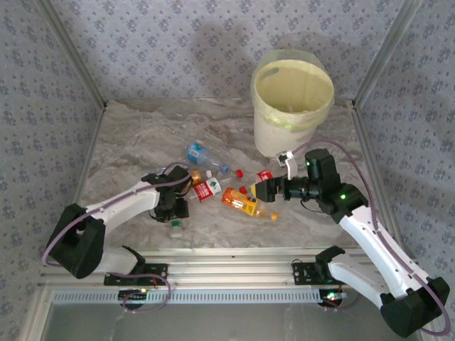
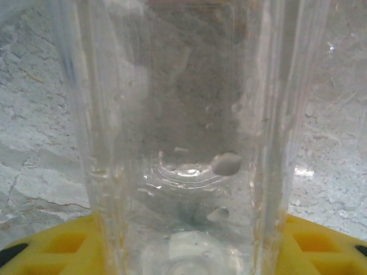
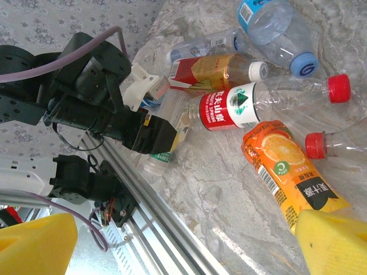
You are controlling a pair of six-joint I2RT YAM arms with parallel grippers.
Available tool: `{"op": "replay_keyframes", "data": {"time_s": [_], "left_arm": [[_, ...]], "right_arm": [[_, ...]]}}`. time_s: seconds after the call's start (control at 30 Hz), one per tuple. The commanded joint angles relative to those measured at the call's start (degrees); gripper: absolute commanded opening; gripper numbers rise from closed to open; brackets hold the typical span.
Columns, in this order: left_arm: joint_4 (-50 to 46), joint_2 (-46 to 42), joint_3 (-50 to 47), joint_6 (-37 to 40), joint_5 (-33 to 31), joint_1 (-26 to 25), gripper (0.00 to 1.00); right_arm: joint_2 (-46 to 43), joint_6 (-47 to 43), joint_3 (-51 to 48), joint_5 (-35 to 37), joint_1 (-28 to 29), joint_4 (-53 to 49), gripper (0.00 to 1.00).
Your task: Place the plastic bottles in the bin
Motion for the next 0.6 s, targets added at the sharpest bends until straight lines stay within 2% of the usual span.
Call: {"op": "replay_keyframes", "data": {"time_s": [0.0,0.2,0.3,0.37,0.57], "left_arm": [[-2.49,-3.27,2.23,2.26,1.37,0.22,0.53],[-2.64,-12.84,5.61,7.37,6.33,0.06,0.53],[2.84,-18.13,5.43,9.89,13.01,0.07,0.51],[8.07,-20.85,4.77,10.30,19.27,0.05,0.51],[24.18,-24.01,2.91,7.67,33.68,0.06,0.51]], "right_arm": [[-0.03,2.82,-0.98,0.42,0.43,2.77,1.00],[1.73,12.78,-2.00,2.76,0.52,8.78,0.99],[2.41,19.89,-4.01,2.55,1.36,16.43,0.99],[2.98,21.58,-4.66,1.95,2.60,20.94,0.99],[5.58,23.29,-2.39,2.64,6.14,24.37,0.99]]}}
